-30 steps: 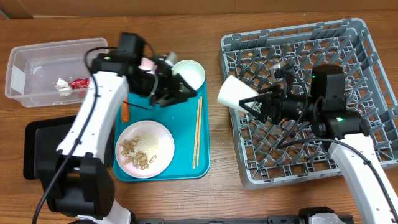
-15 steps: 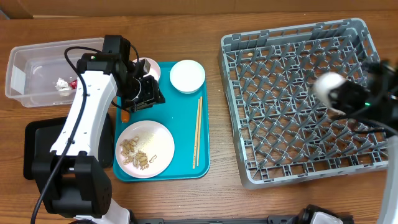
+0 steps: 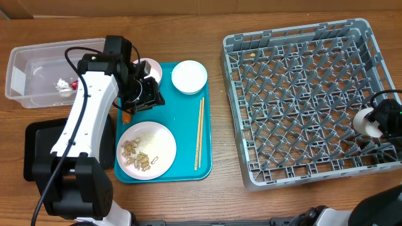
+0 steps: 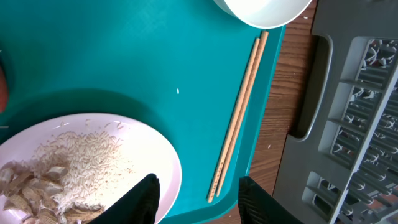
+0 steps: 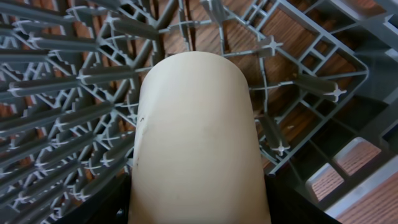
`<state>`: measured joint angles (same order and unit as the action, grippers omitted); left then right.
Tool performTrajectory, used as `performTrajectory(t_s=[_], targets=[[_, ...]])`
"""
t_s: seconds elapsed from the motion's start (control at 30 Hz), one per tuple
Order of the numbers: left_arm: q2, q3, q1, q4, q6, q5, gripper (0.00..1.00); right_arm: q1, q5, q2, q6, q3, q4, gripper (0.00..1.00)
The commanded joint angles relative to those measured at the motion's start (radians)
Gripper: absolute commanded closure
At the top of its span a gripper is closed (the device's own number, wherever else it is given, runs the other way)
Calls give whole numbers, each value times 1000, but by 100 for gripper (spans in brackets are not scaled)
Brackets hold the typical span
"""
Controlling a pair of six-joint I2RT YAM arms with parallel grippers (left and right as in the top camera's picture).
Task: Sort waste into correct bins and load items into the dishwasher
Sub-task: 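Place the white cup upside down in the rack's right side with right gripper, then reach the right gripper to the white bowl on the tray and grasp it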
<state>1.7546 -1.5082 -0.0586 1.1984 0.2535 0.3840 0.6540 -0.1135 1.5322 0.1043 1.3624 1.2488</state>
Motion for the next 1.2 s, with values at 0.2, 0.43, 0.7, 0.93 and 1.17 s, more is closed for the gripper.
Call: performTrajectory(t_s=[0.2, 0.43, 0.7, 0.93, 1.17], targets=[[-9, -15, -3, 2, -18, -6, 53, 3, 37, 12, 24, 18, 2, 0], [-9, -15, -3, 2, -18, -19, 52, 3, -106, 12, 29, 19, -11, 0], [-9, -15, -3, -27, -18, -29, 52, -21, -321, -5, -35, 19, -16, 1], [-9, -14, -30, -153, -9, -72, 51, -261, -431, -77, -139, 19, -30, 3], [-8, -13, -64, -160, 25, -184, 49, -625, -425, -84, -138, 19, -154, 6]])
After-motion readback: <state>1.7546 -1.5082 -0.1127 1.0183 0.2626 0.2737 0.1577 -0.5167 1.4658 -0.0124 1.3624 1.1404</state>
